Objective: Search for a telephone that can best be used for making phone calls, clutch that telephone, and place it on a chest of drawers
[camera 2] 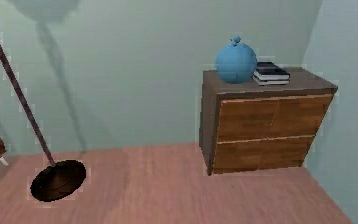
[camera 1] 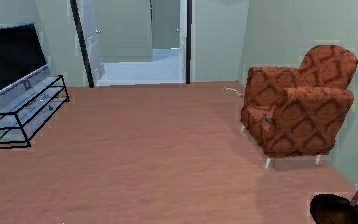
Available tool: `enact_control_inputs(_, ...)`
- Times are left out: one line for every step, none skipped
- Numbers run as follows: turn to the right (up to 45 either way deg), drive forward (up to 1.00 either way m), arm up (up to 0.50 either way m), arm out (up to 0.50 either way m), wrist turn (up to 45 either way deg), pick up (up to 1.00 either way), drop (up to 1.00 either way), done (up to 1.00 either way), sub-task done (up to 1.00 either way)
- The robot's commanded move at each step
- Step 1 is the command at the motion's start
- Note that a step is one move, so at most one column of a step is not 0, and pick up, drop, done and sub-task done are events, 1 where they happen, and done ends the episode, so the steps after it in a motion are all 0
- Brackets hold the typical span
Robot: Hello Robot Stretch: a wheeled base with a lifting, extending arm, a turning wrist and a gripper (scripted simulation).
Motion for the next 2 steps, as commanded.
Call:
enact_control_inputs(45.0, 0.0, 0.0, 0.0, 0.0, 0.0, 0.0, 0.0, 0.0)
enact_control_inputs(42.0, 0.0, 0.0, 0.0, 0.0, 0.0, 0.0, 0.0, 0.0)
